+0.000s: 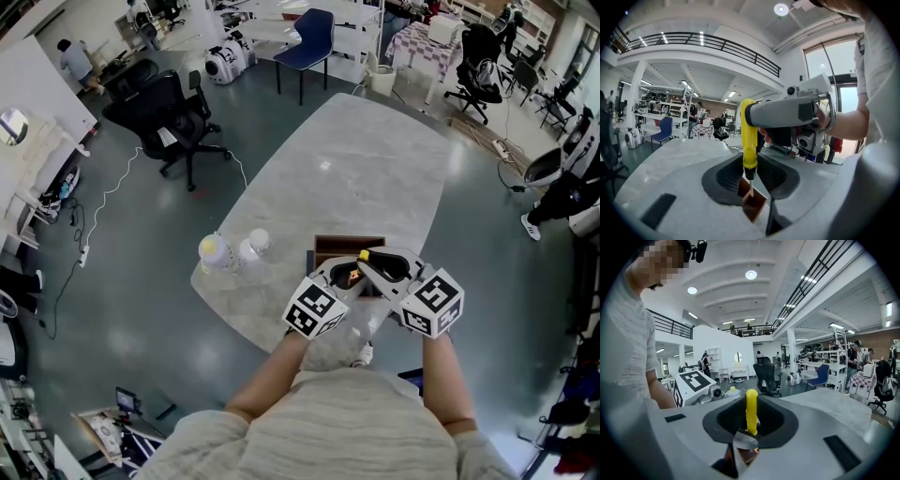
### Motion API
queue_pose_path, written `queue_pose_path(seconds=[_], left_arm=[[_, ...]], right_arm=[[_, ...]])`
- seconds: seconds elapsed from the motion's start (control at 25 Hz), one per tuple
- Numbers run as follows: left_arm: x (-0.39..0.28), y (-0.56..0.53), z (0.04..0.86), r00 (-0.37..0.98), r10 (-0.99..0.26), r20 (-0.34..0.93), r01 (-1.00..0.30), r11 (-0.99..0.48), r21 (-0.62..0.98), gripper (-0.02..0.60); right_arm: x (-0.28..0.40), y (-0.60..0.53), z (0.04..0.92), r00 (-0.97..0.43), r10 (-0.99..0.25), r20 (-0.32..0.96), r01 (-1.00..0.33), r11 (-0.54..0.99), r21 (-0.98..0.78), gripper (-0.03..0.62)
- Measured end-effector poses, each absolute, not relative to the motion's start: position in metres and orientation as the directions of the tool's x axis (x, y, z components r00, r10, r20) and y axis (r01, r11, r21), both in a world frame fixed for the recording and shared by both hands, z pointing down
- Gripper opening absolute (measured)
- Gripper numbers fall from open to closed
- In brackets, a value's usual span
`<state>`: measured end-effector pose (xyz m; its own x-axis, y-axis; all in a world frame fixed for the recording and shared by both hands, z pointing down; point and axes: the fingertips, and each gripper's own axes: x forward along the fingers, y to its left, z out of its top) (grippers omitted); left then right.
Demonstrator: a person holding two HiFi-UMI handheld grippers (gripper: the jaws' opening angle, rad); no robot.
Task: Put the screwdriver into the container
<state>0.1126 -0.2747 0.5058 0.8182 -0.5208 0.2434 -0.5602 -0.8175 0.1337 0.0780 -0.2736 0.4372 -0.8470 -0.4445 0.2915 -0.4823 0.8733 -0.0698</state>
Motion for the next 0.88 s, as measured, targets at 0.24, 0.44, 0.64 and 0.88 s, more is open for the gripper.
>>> queue_pose_path(seconds=[0.24,0.44,0.64,0.88], left_arm=[[0.109,-0.276,0.504,0.818,-0.523,0.24,-0.56,-0.82,0.122,0.103],[0.105,-0.272,0.512,0.801,-0.537,0.264,-0.577,-0.81,0.103,0.12],[0.094,-0.27,0.513,0.786,-0.562,0.257,-0.603,-0.789,0.121,0.12],[0.085,-0.268,0.505,0.774,-0.596,0.217,-0.626,-0.77,0.12,0.118]], right_arm=[[0.079,-0.281,0.435,-0.844,-0.457,0.281,-0.497,0.864,-0.087,0.071],[0.094,-0.291,0.44,-0.82,-0.509,0.261,-0.552,0.825,-0.125,0.071],[0.104,-0.303,0.447,-0.794,-0.546,0.269,-0.594,0.79,-0.151,0.071],[0.111,-0.31,0.47,-0.765,-0.571,0.298,-0.63,0.76,-0.16,0.071]])
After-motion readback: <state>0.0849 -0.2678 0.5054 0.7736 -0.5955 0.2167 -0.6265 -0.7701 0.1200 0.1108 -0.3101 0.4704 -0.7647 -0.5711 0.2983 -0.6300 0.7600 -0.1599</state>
